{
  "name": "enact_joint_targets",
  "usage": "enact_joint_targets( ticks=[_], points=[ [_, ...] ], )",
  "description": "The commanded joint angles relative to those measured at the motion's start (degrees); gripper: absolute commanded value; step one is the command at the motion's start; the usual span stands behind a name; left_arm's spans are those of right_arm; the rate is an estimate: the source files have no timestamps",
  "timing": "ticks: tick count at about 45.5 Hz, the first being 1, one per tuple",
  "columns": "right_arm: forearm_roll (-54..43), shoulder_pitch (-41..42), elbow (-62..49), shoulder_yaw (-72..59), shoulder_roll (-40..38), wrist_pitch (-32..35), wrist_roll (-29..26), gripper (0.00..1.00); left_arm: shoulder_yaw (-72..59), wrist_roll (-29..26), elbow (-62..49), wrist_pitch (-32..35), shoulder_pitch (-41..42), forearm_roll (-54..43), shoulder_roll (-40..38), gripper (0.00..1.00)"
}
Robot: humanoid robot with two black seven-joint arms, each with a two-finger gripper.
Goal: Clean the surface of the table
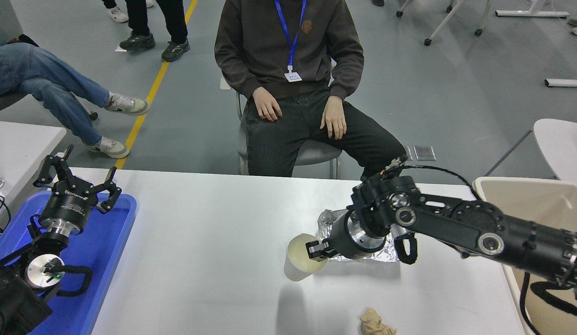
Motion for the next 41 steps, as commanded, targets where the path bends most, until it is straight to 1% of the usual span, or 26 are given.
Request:
enact_joint_targets(
  ticks=[1, 7, 15, 25, 30, 41],
  points=[
    [3.3, 4.4, 2.5, -2.5, -9.8, 3.3, -0.1, 0.00, 0.0, 0.0, 0.0, 0.0, 0.0, 0.0, 0.0, 1.00],
    [3.7, 6.1, 4.9, -2.2, -14.7, 4.0, -0.1, 0.00, 0.0, 0.0, 0.0, 0.0, 0.0, 0.0, 0.0, 1.00],
    [4.8, 8.4, 6.1, -1.7, -21.4, 6.8, -0.1, 0.00, 0.0, 0.0, 0.0, 0.1, 0.0, 0.0, 0.0, 1.00],
    [6.3, 11.0, 8.5, -1.5, -27.5, 7.6, -0.2, 0.00, 0.0, 0.0, 0.0, 0.1, 0.0, 0.0, 0.0, 1.00],
    [8.6, 13.1, 9.8, -1.6, -31.1, 9.5, -0.2, 0.00, 0.0, 0.0, 0.0, 0.1, 0.0, 0.0, 0.0, 1.00],
    [8.6, 14.5, 10.4, -1.5, -37.4, 12.8, -0.1, 0.00, 0.0, 0.0, 0.0, 0.1, 0.0, 0.0, 0.0, 1.00]
  ],
)
